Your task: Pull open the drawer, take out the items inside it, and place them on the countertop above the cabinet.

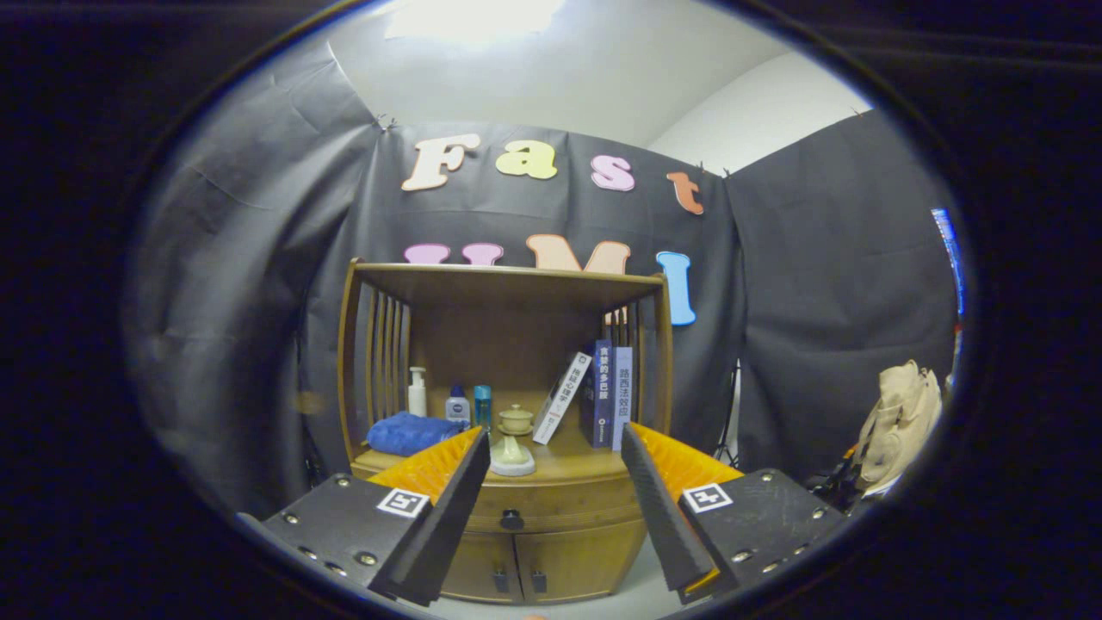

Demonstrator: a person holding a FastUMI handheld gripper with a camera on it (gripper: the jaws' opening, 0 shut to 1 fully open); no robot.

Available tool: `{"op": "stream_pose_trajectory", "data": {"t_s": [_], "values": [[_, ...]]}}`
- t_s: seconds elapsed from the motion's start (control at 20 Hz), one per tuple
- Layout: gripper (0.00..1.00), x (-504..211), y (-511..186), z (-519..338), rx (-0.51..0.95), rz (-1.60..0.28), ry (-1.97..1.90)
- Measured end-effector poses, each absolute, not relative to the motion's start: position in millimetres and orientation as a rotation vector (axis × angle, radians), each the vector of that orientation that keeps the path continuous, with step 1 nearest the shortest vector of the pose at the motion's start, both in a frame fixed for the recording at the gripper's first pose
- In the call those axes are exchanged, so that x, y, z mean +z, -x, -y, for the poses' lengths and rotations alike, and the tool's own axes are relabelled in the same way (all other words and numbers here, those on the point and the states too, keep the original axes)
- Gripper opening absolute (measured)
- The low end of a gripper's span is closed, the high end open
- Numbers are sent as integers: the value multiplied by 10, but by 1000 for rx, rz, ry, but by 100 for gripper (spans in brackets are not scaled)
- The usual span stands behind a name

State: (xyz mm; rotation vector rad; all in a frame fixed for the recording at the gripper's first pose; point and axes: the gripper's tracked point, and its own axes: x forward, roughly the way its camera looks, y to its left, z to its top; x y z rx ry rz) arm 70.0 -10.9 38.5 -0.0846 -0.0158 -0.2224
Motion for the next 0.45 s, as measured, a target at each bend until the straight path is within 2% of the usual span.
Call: {"op": "stream_pose_trajectory", "data": {"t_s": [0.25,0.45], "values": [[92,374,-651,129,-221,14,94],[92,335,-699,-7,-157,9,90]]}}
